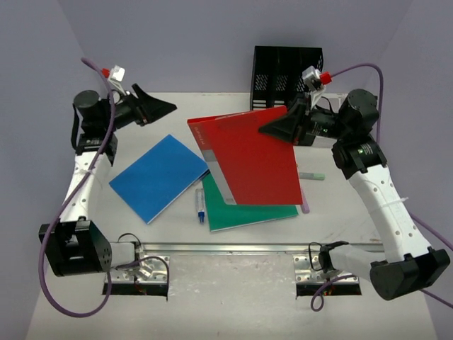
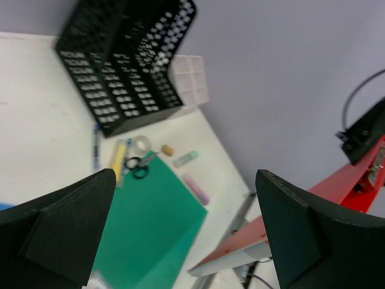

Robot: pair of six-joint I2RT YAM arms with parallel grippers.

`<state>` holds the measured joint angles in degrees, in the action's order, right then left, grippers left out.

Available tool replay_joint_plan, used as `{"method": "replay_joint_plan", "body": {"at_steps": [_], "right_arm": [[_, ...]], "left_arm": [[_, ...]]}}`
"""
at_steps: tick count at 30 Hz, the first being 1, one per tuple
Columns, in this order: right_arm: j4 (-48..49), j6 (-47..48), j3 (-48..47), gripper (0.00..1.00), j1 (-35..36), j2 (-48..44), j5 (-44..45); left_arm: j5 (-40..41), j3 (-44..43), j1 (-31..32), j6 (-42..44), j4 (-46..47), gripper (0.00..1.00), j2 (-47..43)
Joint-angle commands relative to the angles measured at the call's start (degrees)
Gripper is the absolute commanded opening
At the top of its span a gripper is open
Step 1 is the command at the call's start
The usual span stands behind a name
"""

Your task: Organize the desk

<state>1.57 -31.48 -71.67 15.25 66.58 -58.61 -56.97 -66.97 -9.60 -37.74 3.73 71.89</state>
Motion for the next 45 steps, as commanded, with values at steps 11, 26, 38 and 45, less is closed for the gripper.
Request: {"method": "replay_joint_plan", "body": {"at_steps": [11,26,38,45], "right_arm": [[15.53,-10.08,8.65,0.0,-8.79,0.3,-14.97],[25.67,-19.36,8.7,0.0,-8.84,2.97,-21.92],[21.82,-17.7,5.18,0.0,-7.82,6.37,-25.6],[11.91,-10.81,0.17,0.0,-5.38,8.58,-27.54]], "left_arm": [[-9.5,3.33,21.6,-14.92,47.07,0.61,1.32],[-4.88,-6.38,31.71,16.35,7.23,0.64,2.66],[7.12,-12.5,39.66,34.95,-17.02,0.5,2.87],[10.1,-12.86,40.21,36.56,-20.01,0.4,2.99]]}}
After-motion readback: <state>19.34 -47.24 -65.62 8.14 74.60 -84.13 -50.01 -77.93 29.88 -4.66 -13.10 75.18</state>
